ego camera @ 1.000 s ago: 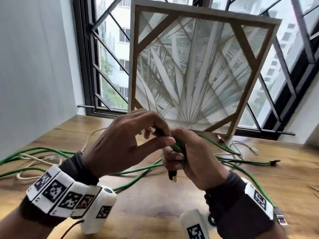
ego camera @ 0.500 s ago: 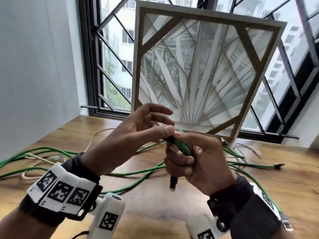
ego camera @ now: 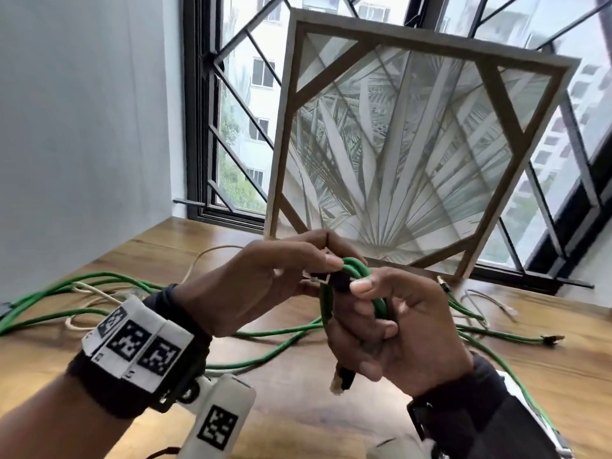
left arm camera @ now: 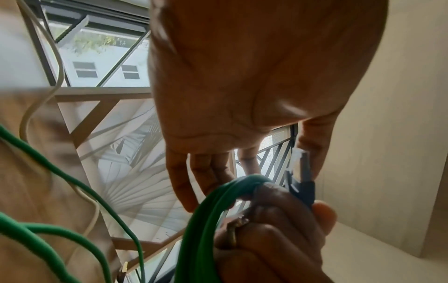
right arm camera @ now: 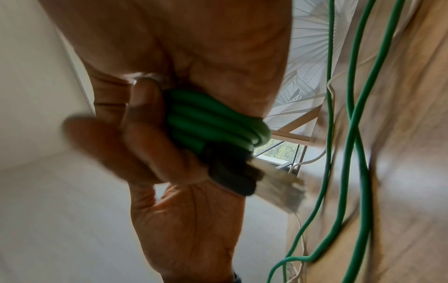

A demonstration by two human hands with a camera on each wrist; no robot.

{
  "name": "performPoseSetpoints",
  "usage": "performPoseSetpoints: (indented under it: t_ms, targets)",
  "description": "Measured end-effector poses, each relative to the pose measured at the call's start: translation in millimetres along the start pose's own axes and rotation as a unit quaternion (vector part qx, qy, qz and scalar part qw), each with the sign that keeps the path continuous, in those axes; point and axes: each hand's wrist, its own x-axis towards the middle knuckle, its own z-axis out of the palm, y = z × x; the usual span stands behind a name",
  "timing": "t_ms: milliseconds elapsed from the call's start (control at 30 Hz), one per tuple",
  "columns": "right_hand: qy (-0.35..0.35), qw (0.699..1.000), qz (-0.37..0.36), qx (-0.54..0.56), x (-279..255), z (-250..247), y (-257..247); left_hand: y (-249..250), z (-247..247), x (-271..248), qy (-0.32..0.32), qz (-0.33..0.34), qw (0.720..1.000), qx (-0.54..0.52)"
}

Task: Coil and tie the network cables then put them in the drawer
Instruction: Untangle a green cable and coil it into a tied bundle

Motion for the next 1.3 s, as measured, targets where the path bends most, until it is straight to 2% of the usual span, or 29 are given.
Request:
performPoseSetpoints:
  t_ms: [200, 333, 633, 800, 933, 1100, 1300]
  targets:
    - [0.028, 0.999, 0.011, -0.013, 1, 3, -1, 1, -1, 2, -0.002, -0.015, 0.998, -0.057]
    - [0.071, 0.997, -0.012, -0.013, 0, 4, -5, -1, -3, 1, -0.033, -0.016, 0.992, -0.123]
    - [0.129, 0.989, -0.033, -0.059, -1, 9, -3, -7, -8, 2, -0.117, -0.003, 0.980, -0.160]
    - [0.176, 0.978, -0.071, -0.091, 3, 7, 4, -13, -11, 3, -0.091, -0.009, 0.986, -0.142]
    - [0.157, 0.976, -0.090, -0.117, 4, 2, 5, -12, -11, 3, -0.066, -0.032, 0.985, -0.153]
    - [0.148, 0.972, -0.099, -0.155, 8, -3, 7, -13, -11, 5, 0.002, -0.056, 0.990, -0.127]
    - [0.230, 0.932, -0.155, -0.235, 16, -15, 15, -16, 0, 8, 0.126, -0.026, 0.990, -0.065]
